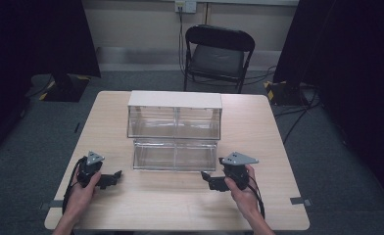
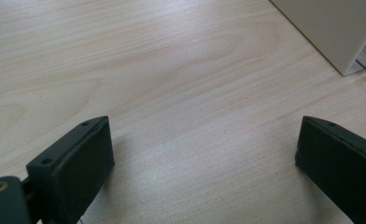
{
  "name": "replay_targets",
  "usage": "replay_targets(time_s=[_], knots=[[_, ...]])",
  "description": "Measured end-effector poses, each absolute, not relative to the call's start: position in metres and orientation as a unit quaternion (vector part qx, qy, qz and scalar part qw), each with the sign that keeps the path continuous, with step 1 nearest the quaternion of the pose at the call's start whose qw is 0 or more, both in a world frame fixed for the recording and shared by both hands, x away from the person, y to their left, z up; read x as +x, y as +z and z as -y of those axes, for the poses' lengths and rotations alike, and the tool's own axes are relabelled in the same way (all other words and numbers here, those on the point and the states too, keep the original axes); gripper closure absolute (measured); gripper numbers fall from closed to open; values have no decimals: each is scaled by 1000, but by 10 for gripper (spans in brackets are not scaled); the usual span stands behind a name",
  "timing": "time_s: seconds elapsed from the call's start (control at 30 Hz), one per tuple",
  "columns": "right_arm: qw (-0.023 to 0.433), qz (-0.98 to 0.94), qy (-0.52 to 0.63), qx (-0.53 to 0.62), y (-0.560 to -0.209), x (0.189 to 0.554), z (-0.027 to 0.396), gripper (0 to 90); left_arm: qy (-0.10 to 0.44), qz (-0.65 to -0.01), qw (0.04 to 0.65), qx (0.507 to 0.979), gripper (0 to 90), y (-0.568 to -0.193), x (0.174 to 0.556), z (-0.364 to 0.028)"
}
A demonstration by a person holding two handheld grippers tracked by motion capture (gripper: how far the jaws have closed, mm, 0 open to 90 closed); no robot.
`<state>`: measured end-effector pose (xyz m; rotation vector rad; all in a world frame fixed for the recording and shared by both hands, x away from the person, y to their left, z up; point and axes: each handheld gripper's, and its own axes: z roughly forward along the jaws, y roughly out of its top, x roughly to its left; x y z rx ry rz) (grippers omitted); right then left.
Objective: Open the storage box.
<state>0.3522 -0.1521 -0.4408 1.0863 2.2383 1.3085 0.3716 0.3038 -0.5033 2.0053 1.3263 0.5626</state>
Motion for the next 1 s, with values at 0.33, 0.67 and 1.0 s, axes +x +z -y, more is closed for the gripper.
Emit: replay_targets(time_s=[0.33, 0.67, 1.0], knots=[[165, -785, 461, 378, -438, 352, 152, 138, 215, -507, 330, 767, 37, -503, 372, -304], [165, -780, 470, 379, -433, 351, 154, 140, 215, -507, 330, 766, 37, -503, 372, -304], [166, -779, 472, 377, -431, 352, 154, 140, 215, -507, 330, 767, 37, -503, 372, -304]])
